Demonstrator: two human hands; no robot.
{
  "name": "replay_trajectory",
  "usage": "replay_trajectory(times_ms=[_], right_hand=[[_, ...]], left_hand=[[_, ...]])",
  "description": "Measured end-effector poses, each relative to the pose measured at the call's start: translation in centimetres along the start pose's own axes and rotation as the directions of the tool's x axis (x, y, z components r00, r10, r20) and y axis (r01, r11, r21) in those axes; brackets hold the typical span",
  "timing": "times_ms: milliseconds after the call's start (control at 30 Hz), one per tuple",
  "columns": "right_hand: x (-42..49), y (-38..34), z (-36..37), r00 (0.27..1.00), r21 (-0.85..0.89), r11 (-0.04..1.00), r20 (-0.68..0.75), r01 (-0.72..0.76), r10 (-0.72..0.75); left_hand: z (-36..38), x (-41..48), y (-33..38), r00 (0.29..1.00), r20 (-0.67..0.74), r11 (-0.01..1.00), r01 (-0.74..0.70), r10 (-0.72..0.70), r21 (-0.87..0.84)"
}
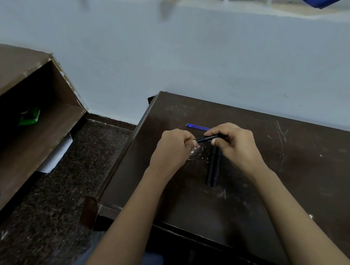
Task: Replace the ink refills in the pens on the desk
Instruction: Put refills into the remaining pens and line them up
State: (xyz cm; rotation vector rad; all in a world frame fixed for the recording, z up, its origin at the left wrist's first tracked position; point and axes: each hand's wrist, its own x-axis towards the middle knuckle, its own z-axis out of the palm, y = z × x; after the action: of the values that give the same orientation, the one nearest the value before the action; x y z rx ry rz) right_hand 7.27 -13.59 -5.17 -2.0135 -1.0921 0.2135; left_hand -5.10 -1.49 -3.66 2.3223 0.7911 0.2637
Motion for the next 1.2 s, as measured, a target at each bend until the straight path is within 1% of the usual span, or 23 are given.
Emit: replay_trajectory(times_ms=[100, 167, 300, 400, 467, 533, 567, 633, 700, 767, 867, 933, 1033, 1200], right_hand=[[-0.1, 0.2, -0.1, 1.0, -0.018, 1.0, 0.008, -0.024, 0.024], [-0.2, 0.3, 0.0, 0.999, -0.034, 0.999, 0.026, -0.042, 0.043], [-0.2, 0.2, 0.1, 0.997, -0.021, 0.997, 0.041, -0.069, 0.069], [-0.2, 0.0, 0.3, 0.995, -0.003, 0.997, 0.058, -0.081, 0.081], [-0.2, -0.1, 0.5, 0.994, 0.017, 0.994, 0.019, -0.107, 0.107], [-0.2, 0.2, 0.2, 0.977, 0.063, 0.978, -0.07, -0.199, 0.203], [-0.2, 0.4, 0.0, 0.958, 0.078, 0.963, -0.107, -0.259, 0.266], [-0.4, 1.3, -0.3, 0.922, 0.003, 0.929, -0.121, -0.37, 0.368], [-0.8, 2.1, -0.2, 0.889, -0.092, 0.885, -0.074, -0.457, 0.451], [-1.3, 2.3, 0.1, 0.856, -0.165, 0.846, 0.014, -0.507, 0.516], [-2.0, 1.9, 0.8, 0.815, -0.265, 0.822, 0.169, -0.504, 0.554], [-2.3, 1.8, 1.6, 0.786, -0.286, 0.813, 0.232, -0.508, 0.573], [-2.4, 2.5, 2.8, 0.759, -0.287, 0.802, 0.27, -0.523, 0.592], [-2.1, 3.2, 3.6, 0.776, -0.295, 0.811, 0.257, -0.505, 0.576]], left_hand=[[0.4, -0.1, 0.5, 1.0, -0.022, 0.999, -0.02, 0.02, 0.029], [0.6, -0.2, 0.5, 1.0, -0.014, 0.999, -0.008, 0.008, 0.048], [0.6, -0.2, 0.5, 0.999, 0.003, 0.998, 0.047, -0.047, 0.033], [1.0, 0.0, 0.7, 0.991, 0.062, 0.993, 0.122, -0.122, 0.01], [1.5, 0.0, 1.1, 0.988, 0.073, 0.99, 0.139, -0.138, -0.004], [1.9, -0.3, 1.3, 0.988, 0.028, 0.988, 0.152, -0.151, -0.014], [2.0, -0.4, 1.3, 0.987, -0.018, 0.987, 0.163, -0.163, -0.012], [2.3, -0.5, 0.9, 0.973, -0.124, 0.98, 0.199, -0.196, 0.013], [2.6, -0.6, 0.8, 0.951, -0.174, 0.963, 0.267, -0.255, 0.049], [3.1, -0.5, 0.9, 0.94, -0.157, 0.941, 0.321, -0.303, 0.107], [4.7, 0.0, 0.9, 0.935, -0.109, 0.919, 0.351, -0.336, 0.18], [5.8, 0.3, 0.7, 0.931, -0.07, 0.914, 0.365, -0.358, 0.178], [7.2, 0.4, 0.5, 0.933, -0.058, 0.921, 0.36, -0.356, 0.146], [8.8, 0.4, 0.2, 0.969, -0.068, 0.963, 0.245, -0.239, 0.112]])
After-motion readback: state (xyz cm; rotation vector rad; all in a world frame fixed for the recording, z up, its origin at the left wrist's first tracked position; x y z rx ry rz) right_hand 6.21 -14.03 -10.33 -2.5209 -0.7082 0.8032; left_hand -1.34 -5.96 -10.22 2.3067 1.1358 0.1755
